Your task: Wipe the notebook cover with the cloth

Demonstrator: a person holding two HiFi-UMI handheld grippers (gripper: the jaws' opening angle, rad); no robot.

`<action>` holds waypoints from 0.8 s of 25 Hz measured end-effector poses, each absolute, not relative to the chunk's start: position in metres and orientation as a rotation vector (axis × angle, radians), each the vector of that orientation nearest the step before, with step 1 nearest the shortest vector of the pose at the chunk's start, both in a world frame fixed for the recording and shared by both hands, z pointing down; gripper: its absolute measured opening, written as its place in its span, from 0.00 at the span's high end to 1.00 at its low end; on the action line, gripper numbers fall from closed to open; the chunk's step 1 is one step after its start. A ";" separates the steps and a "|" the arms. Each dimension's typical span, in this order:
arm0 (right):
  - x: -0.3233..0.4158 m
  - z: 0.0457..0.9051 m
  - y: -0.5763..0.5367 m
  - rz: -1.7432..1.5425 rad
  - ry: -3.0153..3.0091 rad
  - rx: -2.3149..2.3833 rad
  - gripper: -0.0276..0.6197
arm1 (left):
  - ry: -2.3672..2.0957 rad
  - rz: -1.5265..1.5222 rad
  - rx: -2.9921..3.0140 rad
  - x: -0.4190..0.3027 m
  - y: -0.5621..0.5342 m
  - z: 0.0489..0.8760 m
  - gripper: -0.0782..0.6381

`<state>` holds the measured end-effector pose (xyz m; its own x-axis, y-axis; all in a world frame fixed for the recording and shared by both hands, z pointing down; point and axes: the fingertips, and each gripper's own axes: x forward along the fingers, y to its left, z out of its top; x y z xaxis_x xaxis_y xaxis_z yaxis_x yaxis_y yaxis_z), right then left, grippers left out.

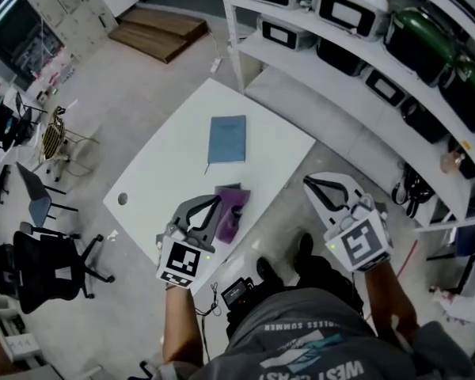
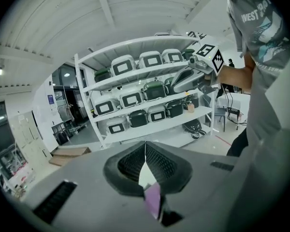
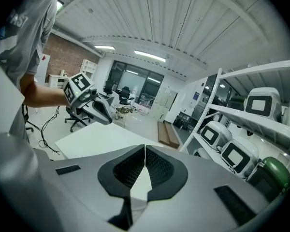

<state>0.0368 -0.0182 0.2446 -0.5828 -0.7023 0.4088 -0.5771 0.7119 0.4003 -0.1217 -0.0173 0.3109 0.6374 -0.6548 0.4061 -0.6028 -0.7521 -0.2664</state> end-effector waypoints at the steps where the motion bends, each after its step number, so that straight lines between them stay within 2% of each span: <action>1: 0.036 0.249 -0.024 -0.294 -2.373 0.961 0.91 | 1.070 -0.763 -2.758 -0.124 -0.020 0.320 0.88; 9: 0.035 0.295 -0.074 -0.249 -2.402 0.816 0.91 | 1.203 -0.878 -2.828 -0.126 -0.040 0.397 0.87; 15: 0.033 0.325 -0.098 -0.192 -2.420 0.709 0.91 | 1.259 -1.012 -2.911 -0.121 -0.035 0.460 0.72; 20: 0.032 0.353 -0.109 -0.150 -2.422 0.643 0.91 | 1.302 -1.169 -2.928 -0.122 -0.029 0.524 0.65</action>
<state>0.0317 -0.1094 0.3527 -0.6888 -0.4816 0.5419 -0.4111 0.8751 0.2551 -0.1221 -0.0288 0.5245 0.4832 -0.5520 0.6796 -0.7346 -0.6779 -0.0283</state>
